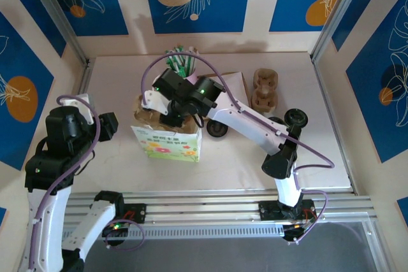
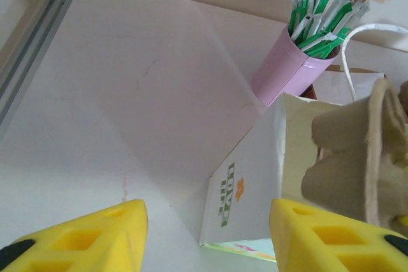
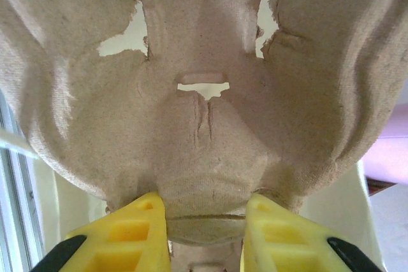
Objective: Pack the takeout coffee
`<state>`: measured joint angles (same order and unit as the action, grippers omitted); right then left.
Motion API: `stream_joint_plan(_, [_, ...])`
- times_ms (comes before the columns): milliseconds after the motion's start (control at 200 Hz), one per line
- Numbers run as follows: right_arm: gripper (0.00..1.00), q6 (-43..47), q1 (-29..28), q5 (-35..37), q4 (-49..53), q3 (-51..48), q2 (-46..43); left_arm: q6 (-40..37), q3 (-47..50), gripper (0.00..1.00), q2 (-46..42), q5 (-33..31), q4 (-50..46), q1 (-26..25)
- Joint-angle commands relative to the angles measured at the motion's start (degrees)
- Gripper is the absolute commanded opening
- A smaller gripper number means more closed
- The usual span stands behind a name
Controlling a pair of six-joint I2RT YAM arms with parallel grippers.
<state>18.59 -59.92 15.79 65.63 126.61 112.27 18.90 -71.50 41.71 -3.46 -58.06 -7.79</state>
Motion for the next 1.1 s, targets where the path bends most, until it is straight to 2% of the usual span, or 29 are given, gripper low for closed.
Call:
stream_joint_plan(0, [0.25,1.0,0.1,-2.0,1.1,-1.6,-4.5,-1.2,0.3,0.53,0.6,0.8,0.0,-0.2])
stream_joint_plan(360, [0.24,0.2,-1.3,3.8,2.4,-6.9,-10.2,-0.6,0.4,0.53,2.3,3.3,0.1,-0.2])
stream_joint_plan(505, [0.24,-1.8,-1.4,3.7,5.9,-5.6,-9.6,-0.3,0.5,0.53,3.1,4.3,0.1,-0.2])
stream_joint_plan(1095, [0.23,-2.5,-1.2,4.8,9.8,-6.9,-7.1,-1.4,-0.1,0.53,4.3,5.1,-0.5,-0.2])
